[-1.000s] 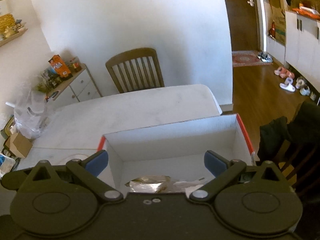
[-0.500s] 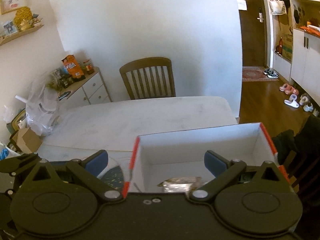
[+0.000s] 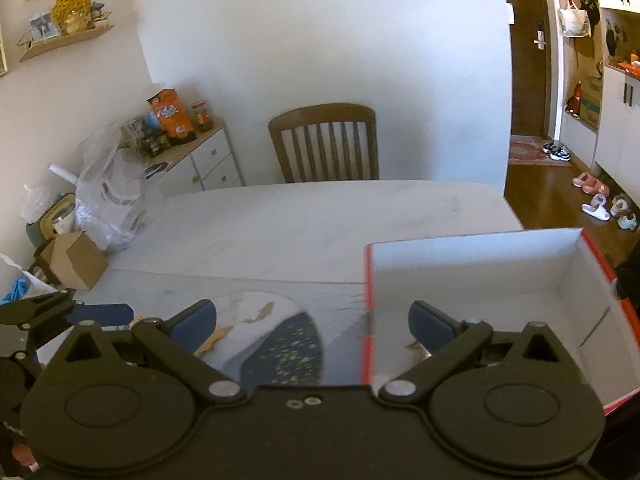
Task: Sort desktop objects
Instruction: 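Move both tools back from the shoebox toward the items on the mat, then grasp the white sausage snack bag with left tool while right tool grasps black item in clear bag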
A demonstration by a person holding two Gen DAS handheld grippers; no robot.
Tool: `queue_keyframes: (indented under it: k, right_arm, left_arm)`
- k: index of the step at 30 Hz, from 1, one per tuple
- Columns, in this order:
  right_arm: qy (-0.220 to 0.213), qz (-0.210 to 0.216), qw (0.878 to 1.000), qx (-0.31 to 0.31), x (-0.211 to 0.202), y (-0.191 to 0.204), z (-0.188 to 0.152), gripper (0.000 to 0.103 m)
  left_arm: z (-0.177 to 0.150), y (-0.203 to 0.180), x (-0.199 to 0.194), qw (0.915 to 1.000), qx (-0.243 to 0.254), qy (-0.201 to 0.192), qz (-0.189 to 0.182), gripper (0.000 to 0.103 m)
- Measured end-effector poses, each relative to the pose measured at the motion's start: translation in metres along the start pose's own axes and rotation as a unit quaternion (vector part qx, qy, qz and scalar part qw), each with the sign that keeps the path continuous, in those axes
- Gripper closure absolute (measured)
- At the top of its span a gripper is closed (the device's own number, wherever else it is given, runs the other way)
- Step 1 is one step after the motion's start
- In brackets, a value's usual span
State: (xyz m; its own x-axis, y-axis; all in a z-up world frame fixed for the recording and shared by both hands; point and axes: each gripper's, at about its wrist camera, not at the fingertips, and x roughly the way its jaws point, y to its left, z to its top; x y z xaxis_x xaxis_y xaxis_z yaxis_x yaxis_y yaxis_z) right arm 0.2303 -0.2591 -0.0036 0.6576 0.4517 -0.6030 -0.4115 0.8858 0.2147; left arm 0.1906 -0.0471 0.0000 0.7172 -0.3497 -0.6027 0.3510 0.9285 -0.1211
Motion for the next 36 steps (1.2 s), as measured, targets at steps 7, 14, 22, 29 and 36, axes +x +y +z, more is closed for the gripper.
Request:
queue_keyframes:
  k: [7, 14, 22, 29, 36]
  right_arm:
    - [0.014, 0.003, 1.0, -0.024, 0.012, 0.046, -0.012, 0.0]
    - [0.025, 0.008, 0.999, -0.037, 0.022, 0.08, -0.024, 0.0]
    - [0.041, 0.005, 0.998, -0.043, 0.037, 0.104, -0.039, 0.0]
    - [0.058, 0.01, 0.997, -0.047, 0.051, 0.121, -0.052, 0.0]
    - [0.084, 0.031, 0.993, -0.076, 0.062, 0.149, -0.071, 0.0]
  left_arm:
    - [-0.024, 0.038, -0.023, 0.9997, -0.015, 0.004, 0.018, 0.0]
    - [-0.054, 0.074, -0.042, 0.9987, -0.028, 0.014, 0.04, 0.0]
    - [-0.082, 0.105, -0.054, 0.9971, -0.044, 0.035, 0.051, 0.0]
    - [-0.104, 0.118, -0.056, 0.9961, -0.033, 0.054, 0.061, 0.0]
    - [-0.126, 0.131, -0.049, 0.9937, -0.037, 0.075, 0.075, 0.0]
